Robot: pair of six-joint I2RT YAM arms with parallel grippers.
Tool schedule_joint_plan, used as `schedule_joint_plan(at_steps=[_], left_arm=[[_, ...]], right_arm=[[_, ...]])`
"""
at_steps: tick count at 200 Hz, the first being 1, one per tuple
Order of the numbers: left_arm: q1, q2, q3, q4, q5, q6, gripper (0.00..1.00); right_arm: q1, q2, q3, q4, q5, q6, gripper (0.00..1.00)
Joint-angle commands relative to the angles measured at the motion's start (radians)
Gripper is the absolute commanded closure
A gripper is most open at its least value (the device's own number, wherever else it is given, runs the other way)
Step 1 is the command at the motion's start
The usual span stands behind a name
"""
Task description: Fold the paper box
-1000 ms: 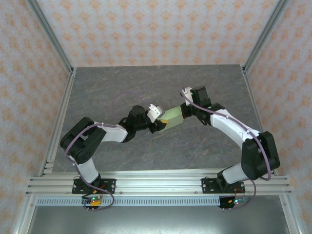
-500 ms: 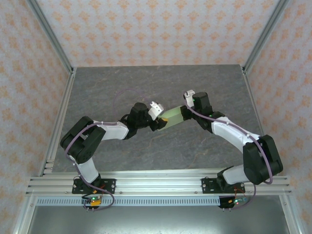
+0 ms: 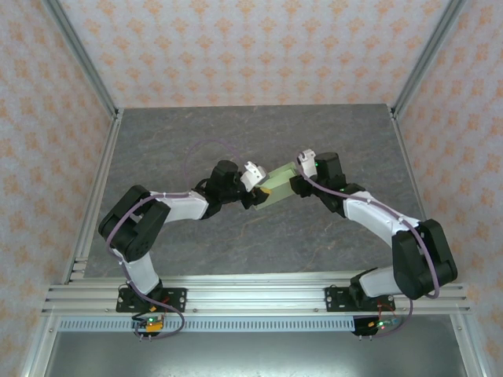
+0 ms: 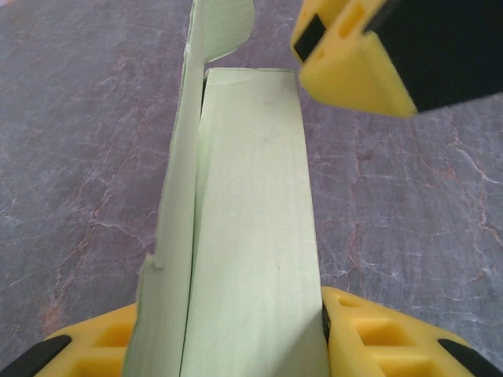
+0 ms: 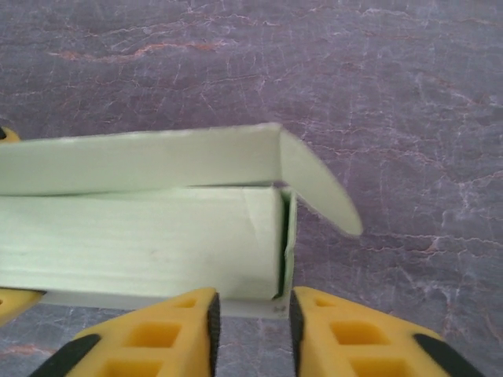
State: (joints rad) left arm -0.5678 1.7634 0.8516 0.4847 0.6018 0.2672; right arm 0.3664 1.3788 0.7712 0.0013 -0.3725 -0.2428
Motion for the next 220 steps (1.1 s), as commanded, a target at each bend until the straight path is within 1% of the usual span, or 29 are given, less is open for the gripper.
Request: schedule_joint_plan(at_steps=[1,21,33,44,59,84,113,139,162,182,187,202,211,220], left_arm=[[0.007,0.015,0.042,-0.041,0.057,0.041,0.65],[0.011,0.015,0.047,-0.056,0.070,0.044,0.65],[0.013,0.016,0.048,-0.060,0.080,0.049,0.65],[0.015,0.016,0.049,-0.060,0.088,0.055,0.65],[0.017,0.016,0.055,-0.073,0.096,0.061,0.65],[0.020,0.018,0.059,-0.084,0.113,0.073,0.65],[0.022,0.021,0.067,-0.095,0.120,0.072,0.65],[0.022,0.022,0.072,-0.102,0.125,0.080,0.65],[0.027,0.026,0.081,-0.118,0.123,0.080,0.65],[0.028,0.031,0.089,-0.126,0.116,0.079,0.65],[0.027,0.032,0.092,-0.129,0.110,0.079,0.64],[0.027,0.035,0.101,-0.143,0.091,0.072,0.64],[0.027,0.035,0.102,-0.146,0.084,0.067,0.64],[0.028,0.035,0.100,-0.140,0.082,0.066,0.64]], right_arm=[[-0.073,-0.047,-0.017,0.038,-0.106,-0.031,0.62],[-0.117,-0.096,-0.023,0.022,-0.206,-0.055,0.54],[-0.142,-0.102,-0.009,-0.001,-0.258,-0.069,0.53],[-0.158,-0.095,0.005,-0.010,-0.277,-0.074,0.52],[-0.166,-0.058,0.050,-0.057,-0.295,-0.122,0.52],[-0.166,0.046,0.166,-0.217,-0.365,-0.246,0.55],[-0.165,0.109,0.204,-0.225,-0.344,-0.268,0.58],[-0.160,0.143,0.251,-0.277,-0.344,-0.301,0.66],[-0.152,0.157,0.268,-0.288,-0.342,-0.296,0.81],[-0.131,0.155,0.272,-0.295,-0.336,-0.284,0.90],[-0.122,0.151,0.268,-0.290,-0.326,-0.269,0.92],[-0.084,0.134,0.242,-0.236,-0.281,-0.183,0.93],[-0.057,0.122,0.226,-0.206,-0.249,-0.130,0.98],[-0.028,0.113,0.206,-0.180,-0.204,-0.084,0.99]])
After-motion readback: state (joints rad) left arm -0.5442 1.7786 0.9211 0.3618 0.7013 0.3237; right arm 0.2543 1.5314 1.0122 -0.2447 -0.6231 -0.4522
